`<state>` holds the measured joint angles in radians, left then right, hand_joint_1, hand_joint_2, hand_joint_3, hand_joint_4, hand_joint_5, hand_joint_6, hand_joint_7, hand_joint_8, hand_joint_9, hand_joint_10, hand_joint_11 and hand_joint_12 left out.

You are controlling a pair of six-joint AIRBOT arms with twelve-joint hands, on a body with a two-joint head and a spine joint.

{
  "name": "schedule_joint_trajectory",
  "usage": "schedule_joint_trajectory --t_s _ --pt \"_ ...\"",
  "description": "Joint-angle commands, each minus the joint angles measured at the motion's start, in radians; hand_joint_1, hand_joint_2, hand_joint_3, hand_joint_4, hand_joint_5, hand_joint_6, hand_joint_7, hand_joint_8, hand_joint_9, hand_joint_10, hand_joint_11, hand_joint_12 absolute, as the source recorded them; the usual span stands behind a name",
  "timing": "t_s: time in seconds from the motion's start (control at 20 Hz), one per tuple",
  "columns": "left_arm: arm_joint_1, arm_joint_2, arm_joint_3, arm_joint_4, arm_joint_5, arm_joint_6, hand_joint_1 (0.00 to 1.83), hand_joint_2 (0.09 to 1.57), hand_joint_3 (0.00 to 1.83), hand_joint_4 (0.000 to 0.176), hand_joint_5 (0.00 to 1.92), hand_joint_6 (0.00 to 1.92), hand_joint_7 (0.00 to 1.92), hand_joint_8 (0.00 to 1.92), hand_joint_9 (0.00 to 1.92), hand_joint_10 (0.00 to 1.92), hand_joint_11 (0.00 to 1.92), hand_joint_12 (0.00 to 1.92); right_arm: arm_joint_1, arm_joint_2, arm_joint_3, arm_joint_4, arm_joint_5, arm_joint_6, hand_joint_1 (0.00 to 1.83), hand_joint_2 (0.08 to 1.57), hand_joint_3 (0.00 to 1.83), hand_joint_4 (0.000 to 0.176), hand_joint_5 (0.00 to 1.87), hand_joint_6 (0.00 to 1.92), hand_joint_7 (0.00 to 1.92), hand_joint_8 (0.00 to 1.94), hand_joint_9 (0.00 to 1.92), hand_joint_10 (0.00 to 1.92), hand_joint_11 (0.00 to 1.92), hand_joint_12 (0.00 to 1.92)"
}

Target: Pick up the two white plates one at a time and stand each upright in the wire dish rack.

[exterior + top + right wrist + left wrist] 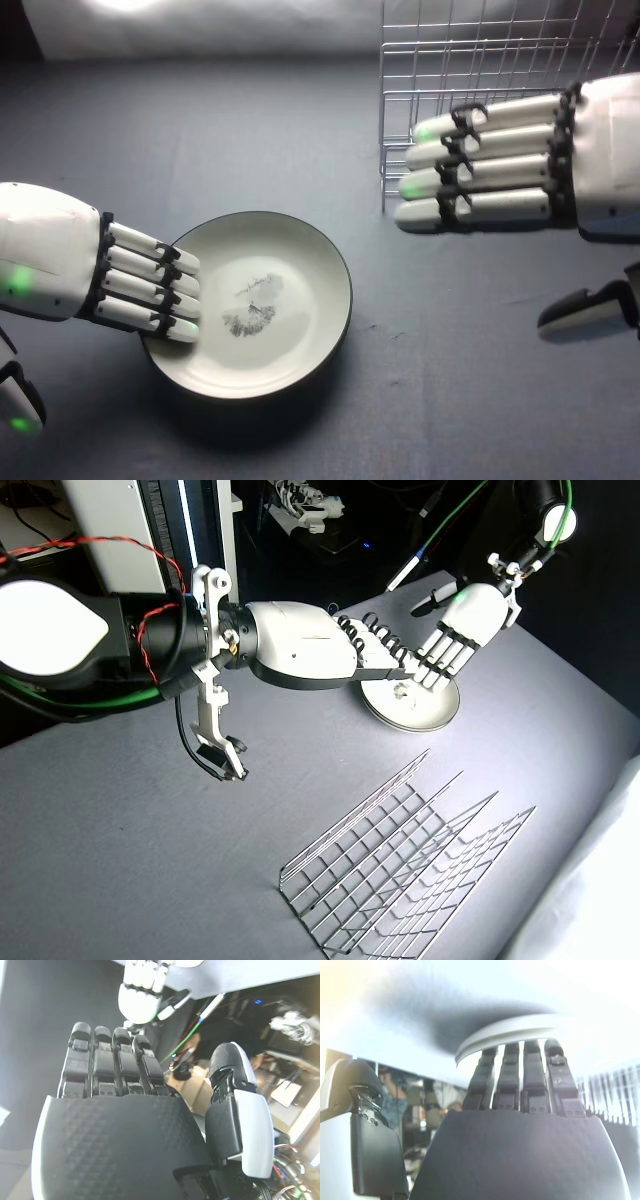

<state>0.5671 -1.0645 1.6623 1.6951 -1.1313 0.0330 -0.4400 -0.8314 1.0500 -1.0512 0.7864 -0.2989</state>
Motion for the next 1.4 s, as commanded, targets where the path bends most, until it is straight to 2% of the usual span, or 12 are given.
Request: schedule_joint_trajectory --t_s 0.0,0.25,0.4,0.55,0.7,0.9,0.95,1.0,1.05,1.25,1.3,1.35 --pt "-0.006 0.0 0.008 -0.046 -0.037 0.002 0.0 1.04 0.0 0.0 0.0 0.0 0.0 0.0 0.0 0.0 0.01 0.0 0.007 0.003 -0.001 0.065 0.101 -0.006 0.1 1.25 0.0 0.0 0.0 0.0 0.0 0.0 0.0 0.0 0.0 0.0" --pt "-0.007 0.0 0.024 -0.03 -0.048 0.001 0.0 1.03 0.0 0.0 0.0 0.0 0.0 0.0 0.0 0.0 0.0 0.0 -0.039 -0.005 -0.001 0.069 0.141 -0.069 0.08 1.25 0.0 0.0 0.0 0.0 0.0 0.0 0.0 0.0 0.0 0.0" --pt "0.012 -0.006 0.027 -0.02 -0.051 0.003 0.0 1.03 0.0 0.0 0.0 0.0 0.0 0.0 0.0 0.0 0.01 0.01 -0.067 -0.029 0.012 0.174 0.167 -0.149 0.1 1.26 0.0 0.0 0.0 0.0 0.0 0.0 0.0 0.0 0.0 0.0" --pt "0.031 -0.008 0.013 -0.02 -0.051 0.022 0.0 1.03 0.0 0.0 0.0 0.0 0.0 0.0 0.0 0.0 0.02 0.01 -0.069 -0.038 0.019 0.182 0.162 -0.156 0.02 1.28 0.01 0.0 0.0 0.0 0.0 0.0 0.0 0.0 0.0 0.0" --pt "0.049 -0.014 0.008 -0.02 -0.044 0.03 0.0 1.03 0.0 0.0 0.0 0.0 0.0 0.0 0.0 0.0 0.01 0.01 -0.078 -0.041 0.019 0.184 0.155 -0.156 0.03 1.24 0.0 0.0 0.0 0.0 0.0 0.0 0.0 0.0 0.0 0.0" --pt "0.058 -0.025 0.0 -0.02 -0.034 0.04 0.0 1.03 0.0 0.0 0.0 0.0 0.0 0.0 0.0 0.0 0.01 0.01 -0.092 -0.041 0.019 0.184 0.163 -0.158 0.17 1.22 0.0 0.0 0.0 0.0 0.0 0.0 0.0 0.0 0.0 0.0" --pt "0.057 -0.031 -0.005 -0.02 -0.026 0.043 0.0 1.04 0.0 0.0 0.0 0.0 0.0 0.0 0.0 0.0 0.02 0.01 -0.094 -0.041 0.019 0.184 0.164 -0.158 0.27 1.19 0.0 0.0 0.0 0.0 0.0 0.0 0.0 0.0 0.0 0.0" --pt "0.056 -0.036 -0.008 -0.02 -0.022 0.045 0.0 1.03 0.0 0.0 0.0 0.0 0.0 0.0 0.0 0.0 0.02 0.01 -0.094 -0.041 0.019 0.184 0.164 -0.158 0.53 1.09 0.0 0.0 0.0 0.0 0.0 0.0 0.0 0.0 0.0 0.0" --pt "0.055 -0.045 -0.013 -0.02 -0.015 0.046 0.0 1.03 0.0 0.0 0.0 0.0 0.0 0.0 0.0 0.0 0.01 0.01 -0.094 -0.042 0.019 0.184 0.165 -0.158 0.68 1.05 0.0 0.0 0.0 0.0 0.0 0.0 0.0 0.0 0.0 0.0" --pt "0.049 -0.077 -0.027 -0.02 0.011 0.052 0.0 1.03 0.0 0.0 0.0 0.0 0.0 0.0 0.0 0.0 0.01 0.01 -0.096 -0.045 0.019 0.184 0.172 -0.158 1.17 1.01 0.0 0.0 0.0 0.0 0.0 0.0 0.0 0.0 0.0 0.0" --pt "0.044 -0.089 -0.027 -0.02 0.015 0.052 0.0 1.03 0.0 0.0 0.0 0.0 0.0 0.0 0.0 0.0 0.01 0.01 -0.097 -0.046 0.019 0.184 0.172 -0.158 1.32 0.96 0.0 0.0 0.0 0.0 0.0 0.0 0.0 0.0 0.01 0.01" --pt "0.037 -0.1 -0.026 -0.02 0.018 0.055 0.0 1.03 0.0 0.0 0.0 0.0 0.0 0.0 0.0 0.0 0.01 0.01 -0.098 -0.048 0.019 0.184 0.172 -0.158 1.35 0.93 0.0 0.0 0.0 0.0 0.0 0.0 0.0 0.0 0.0 0.16"
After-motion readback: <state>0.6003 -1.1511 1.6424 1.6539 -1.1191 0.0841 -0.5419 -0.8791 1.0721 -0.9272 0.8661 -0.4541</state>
